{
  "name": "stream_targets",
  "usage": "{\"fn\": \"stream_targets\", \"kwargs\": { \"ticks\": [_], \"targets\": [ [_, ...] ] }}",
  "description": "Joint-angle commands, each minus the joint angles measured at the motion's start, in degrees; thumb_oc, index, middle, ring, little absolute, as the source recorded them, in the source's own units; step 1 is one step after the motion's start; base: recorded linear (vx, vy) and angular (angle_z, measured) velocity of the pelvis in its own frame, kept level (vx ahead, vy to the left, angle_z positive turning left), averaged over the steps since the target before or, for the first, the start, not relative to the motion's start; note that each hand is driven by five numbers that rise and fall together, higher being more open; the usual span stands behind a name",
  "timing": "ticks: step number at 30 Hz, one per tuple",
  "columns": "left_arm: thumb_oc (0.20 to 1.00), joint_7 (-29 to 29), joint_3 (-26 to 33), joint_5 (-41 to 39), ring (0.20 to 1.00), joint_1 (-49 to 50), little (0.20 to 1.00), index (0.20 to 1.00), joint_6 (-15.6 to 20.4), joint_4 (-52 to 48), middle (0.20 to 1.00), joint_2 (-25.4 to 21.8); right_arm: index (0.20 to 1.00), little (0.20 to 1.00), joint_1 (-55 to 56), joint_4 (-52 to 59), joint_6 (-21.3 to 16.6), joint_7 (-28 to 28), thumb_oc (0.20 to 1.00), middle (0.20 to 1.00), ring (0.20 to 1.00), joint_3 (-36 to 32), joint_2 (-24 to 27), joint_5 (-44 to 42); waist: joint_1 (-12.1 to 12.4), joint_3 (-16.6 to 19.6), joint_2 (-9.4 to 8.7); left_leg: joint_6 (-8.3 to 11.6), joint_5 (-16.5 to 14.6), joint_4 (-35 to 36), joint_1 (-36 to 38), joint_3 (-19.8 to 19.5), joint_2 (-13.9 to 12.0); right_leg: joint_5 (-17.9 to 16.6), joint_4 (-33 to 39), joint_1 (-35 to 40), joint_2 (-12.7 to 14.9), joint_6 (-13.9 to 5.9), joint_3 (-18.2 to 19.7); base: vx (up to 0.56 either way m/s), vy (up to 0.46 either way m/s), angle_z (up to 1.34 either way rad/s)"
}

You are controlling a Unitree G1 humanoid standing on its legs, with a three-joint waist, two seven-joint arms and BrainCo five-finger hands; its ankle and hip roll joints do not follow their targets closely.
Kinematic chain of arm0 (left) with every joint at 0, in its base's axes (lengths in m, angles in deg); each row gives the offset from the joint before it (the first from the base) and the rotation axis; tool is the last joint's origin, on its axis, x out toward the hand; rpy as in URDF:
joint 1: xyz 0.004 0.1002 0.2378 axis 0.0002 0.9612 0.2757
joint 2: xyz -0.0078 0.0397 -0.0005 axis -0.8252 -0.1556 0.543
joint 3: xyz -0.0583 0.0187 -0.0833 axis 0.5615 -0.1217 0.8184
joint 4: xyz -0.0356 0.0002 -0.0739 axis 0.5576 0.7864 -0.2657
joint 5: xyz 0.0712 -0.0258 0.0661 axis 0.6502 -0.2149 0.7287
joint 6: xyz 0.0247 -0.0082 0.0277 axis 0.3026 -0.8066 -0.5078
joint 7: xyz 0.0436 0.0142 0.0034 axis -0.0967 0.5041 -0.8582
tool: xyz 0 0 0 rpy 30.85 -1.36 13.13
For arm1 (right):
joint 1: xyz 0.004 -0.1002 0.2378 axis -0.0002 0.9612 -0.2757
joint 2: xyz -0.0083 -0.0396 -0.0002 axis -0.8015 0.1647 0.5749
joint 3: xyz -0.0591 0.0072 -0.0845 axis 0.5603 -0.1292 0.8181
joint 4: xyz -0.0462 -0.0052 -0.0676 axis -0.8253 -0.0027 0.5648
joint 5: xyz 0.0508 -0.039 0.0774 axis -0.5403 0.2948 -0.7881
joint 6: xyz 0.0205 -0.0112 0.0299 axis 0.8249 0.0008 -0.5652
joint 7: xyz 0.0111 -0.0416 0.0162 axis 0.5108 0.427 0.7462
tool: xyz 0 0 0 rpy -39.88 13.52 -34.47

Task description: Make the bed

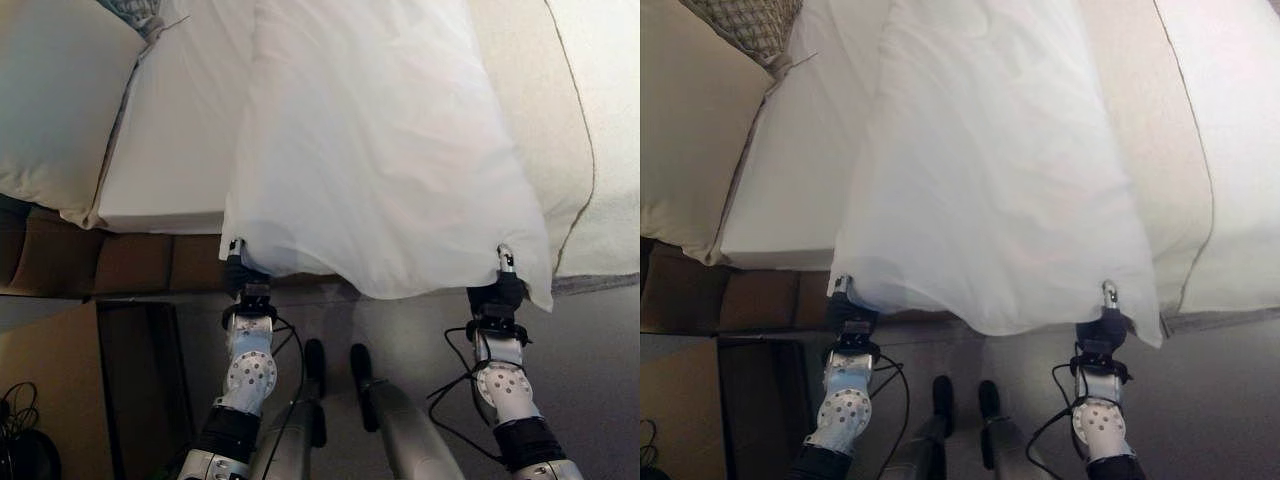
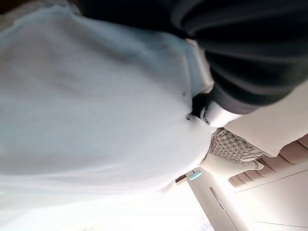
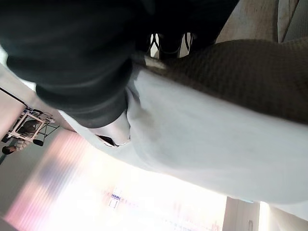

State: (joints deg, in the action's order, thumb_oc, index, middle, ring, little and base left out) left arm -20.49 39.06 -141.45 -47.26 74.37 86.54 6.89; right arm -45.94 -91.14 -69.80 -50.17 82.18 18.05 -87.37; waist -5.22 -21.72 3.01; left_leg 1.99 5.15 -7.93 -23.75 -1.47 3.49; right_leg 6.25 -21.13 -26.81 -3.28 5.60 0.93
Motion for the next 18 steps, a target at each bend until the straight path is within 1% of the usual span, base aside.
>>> {"fn": "stream_targets", "kwargs": {
  "ticks": [1,2,3,4,5,6,8,9,10,11,13,14,15,16,17,18],
  "targets": [
    [0.2,0.3,5.1,2.9,0.2,2.9,0.2,0.2,4.8,-5.9,0.2,-1.2,0.2,0.2,1.5,2.1,-1.9,0.3,0.2,0.2,0.2,-2.0,1.2,3.3,-0.2,4.8,-2.46,1.14,-2.7,-2.6,-0.6,0.8,-3.4,-7.4,11.8,2.1,3.0,-9.1,5.1,0.07,0.126,0.09],
    [0.2,-0.6,6.6,4.3,0.2,1.6,0.2,0.2,5.9,-7.0,0.2,-2.2,0.2,0.2,0.6,1.8,-2.4,-0.2,0.2,0.2,0.2,-2.2,1.1,3.0,0.3,5.4,-3.02,1.73,1.0,1.9,-1.2,-2.7,-7.6,-7.0,11.9,1.9,3.5,-9.68,6.1,0.1,0.206,0.16],
    [0.2,-1.1,7.2,4.6,0.2,0.8,0.2,0.2,6.4,-7.0,0.2,-2.7,0.2,0.2,0.3,1.5,-2.9,-0.7,0.2,0.2,0.2,-2.3,1.3,2.9,0.4,5.5,-2.73,2.63,3.2,5.0,-1.2,-4.0,-9.1,-6.6,11.5,1.7,3.3,-9.93,6.5,0.08,0.168,0.11],
    [0.2,-1.1,7.2,4.6,0.2,0.7,0.2,0.2,6.4,-7.0,0.2,-2.7,0.2,0.2,0.3,1.5,-2.9,-0.7,0.2,0.2,0.2,-2.3,1.3,2.9,0.4,5.4,-2.7,2.7,3.6,5.6,-0.9,-4.1,-9.1,-6.6,11.4,1.7,3.2,-9.88,6.5,0.05,0.159,-0.01],
    [0.2,-1.3,7.3,4.8,0.2,0.2,0.2,0.2,6.5,-7.0,0.2,-2.9,0.2,0.2,0.2,1.7,-3.1,-1.0,0.2,0.2,0.2,-2.2,1.4,2.9,0.1,5.3,-2.24,3.4,4.2,7.7,0.1,-2.5,-10.2,-6.2,11.0,1.6,3.3,-10.16,6.4,0.04,0.183,-0.03],
    [0.2,-1.1,6.8,4.7,0.2,-0.3,0.2,0.2,6.4,-6.7,0.2,-3.2,0.2,0.2,-0.1,1.5,-3.4,-1.3,0.2,0.2,0.2,-1.6,1.6,3.3,-0.1,5.4,-1.87,3.53,3.3,8.5,1.5,-0.7,-10.8,-6.1,10.2,1.2,3.5,-10.55,6.4,0.04,0.315,-0.04],
    [0.2,-1.7,5.6,5.4,0.2,-2.2,0.2,0.2,6.4,-5.9,0.2,-4.4,0.2,0.2,-1.4,1.4,-3.6,-1.9,0.2,0.2,0.2,-1.2,1.0,3.0,0.1,5.3,-2.12,3.53,2.1,5.9,0.6,-1.0,-9.7,-7.0,10.5,0.5,4.7,-11.28,7.1,0.03,0.432,-0.12],
    [0.2,-1.2,4.5,5.6,0.2,-2.9,0.2,0.2,5.8,-5.1,0.2,-5.3,0.2,0.2,-2.4,0.5,-3.2,-2.6,0.2,0.2,0.2,-1.3,1.6,3.5,-0.1,5.4,-2.29,2.69,-1.1,1.0,-0.4,0.4,-7.0,-9.0,11.4,1.7,7.9,-13.14,8.1,0.03,0.404,-0.17],
    [0.2,-1.2,4.5,5.6,0.2,-2.9,0.2,0.2,5.8,-5.0,0.2,-5.4,0.2,0.2,-2.5,0.5,-3.2,-2.6,0.2,0.2,0.2,-1.4,1.6,3.5,-0.1,5.3,-2.35,2.57,-1.4,0.4,-0.6,0.5,-6.9,-9.1,11.6,1.8,8.0,-13.27,8.2,0.07,0.464,-0.12],
    [0.2,-1.3,4.0,5.9,0.2,-3.3,0.2,0.2,5.5,-4.4,0.2,-5.6,0.2,0.2,-3.4,0.2,-2.7,-2.7,0.2,0.2,0.2,-1.2,1.9,3.3,0.1,5.3,-2.29,1.9,-2.8,-1.5,-0.7,1.2,-5.4,-10.6,12.6,2.3,9.7,-14.53,9.0,0.07,0.318,-0.09],
    [0.2,-1.8,3.1,6.3,0.2,-4.4,0.2,0.2,4.9,-3.4,0.2,-6.6,0.2,0.2,-4.2,0.1,-2.0,-3.9,0.2,0.2,0.2,-0.7,2.8,5.6,-0.1,5.7,-2.08,0.96,-4.4,-1.9,-0.1,2.8,-4.0,-13.1,15.2,3.2,11.9,-15.29,10.5,0.1,0.397,-0.17],
    [0.2,-2.2,2.7,7.0,0.2,-5.0,0.2,0.2,4.5,-3.6,0.2,-7.4,0.2,0.2,-5.6,0.7,-1.7,-4.1,0.2,0.2,0.2,-0.2,3.1,6.5,-0.3,5.9,-1.98,0.59,-4.9,-2.0,0.2,3.1,-3.7,-14.5,15.5,2.7,12.0,-15.25,10.8,0.08,0.291,-0.25],
    [0.2,-3.0,2.5,8.4,0.2,-5.5,0.2,0.2,4.0,-3.8,0.2,-8.3,0.2,0.2,-6.2,1.5,-1.5,-4.7,0.2,0.2,0.2,0.8,3.2,7.7,-0.1,6.1,-1.89,0.26,-5.3,-2.3,0.4,3.4,-4.0,-13.2,15.0,2.4,11.1,-14.9,10.4,0.04,0.203,-0.17],
    [0.2,-3.7,2.4,8.6,0.2,-6.8,0.2,0.2,3.8,-3.6,0.2,-9.0,0.2,0.2,-6.8,2.2,-1.5,-5.8,0.2,0.2,0.2,1.1,3.6,8.3,-0.3,6.1,-2.16,0.25,-5.0,-1.8,0.9,3.6,-4.0,-11.9,12.7,2.1,8.7,-14.28,10.4,0.02,0.133,-0.17],
    [0.2,-5.6,2.1,9.3,0.2,-11.0,0.2,0.2,3.2,-3.9,0.2,-10.4,0.2,0.2,-9.6,4.2,-1.4,-7.9,0.2,0.2,0.2,1.9,5.4,9.8,-0.3,6.3,-2.34,0.84,-4.8,-0.4,2.2,4.0,-3.8,-10.9,13.6,2.5,8.8,-13.82,8.8,0.0,0.071,-0.13],
    [0.2,-5.7,2.1,9.4,0.2,-11.2,0.2,0.2,3.2,-3.8,0.2,-10.3,0.2,0.2,-9.7,4.2,-1.3,-8.0,0.2,0.2,0.2,1.9,5.4,9.9,-0.4,6.2,-2.29,0.84,-4.7,-0.3,2.2,4.0,-3.8,-11.0,13.7,2.5,8.8,-13.82,8.7,0.0,0.029,-0.09]
  ]
}}
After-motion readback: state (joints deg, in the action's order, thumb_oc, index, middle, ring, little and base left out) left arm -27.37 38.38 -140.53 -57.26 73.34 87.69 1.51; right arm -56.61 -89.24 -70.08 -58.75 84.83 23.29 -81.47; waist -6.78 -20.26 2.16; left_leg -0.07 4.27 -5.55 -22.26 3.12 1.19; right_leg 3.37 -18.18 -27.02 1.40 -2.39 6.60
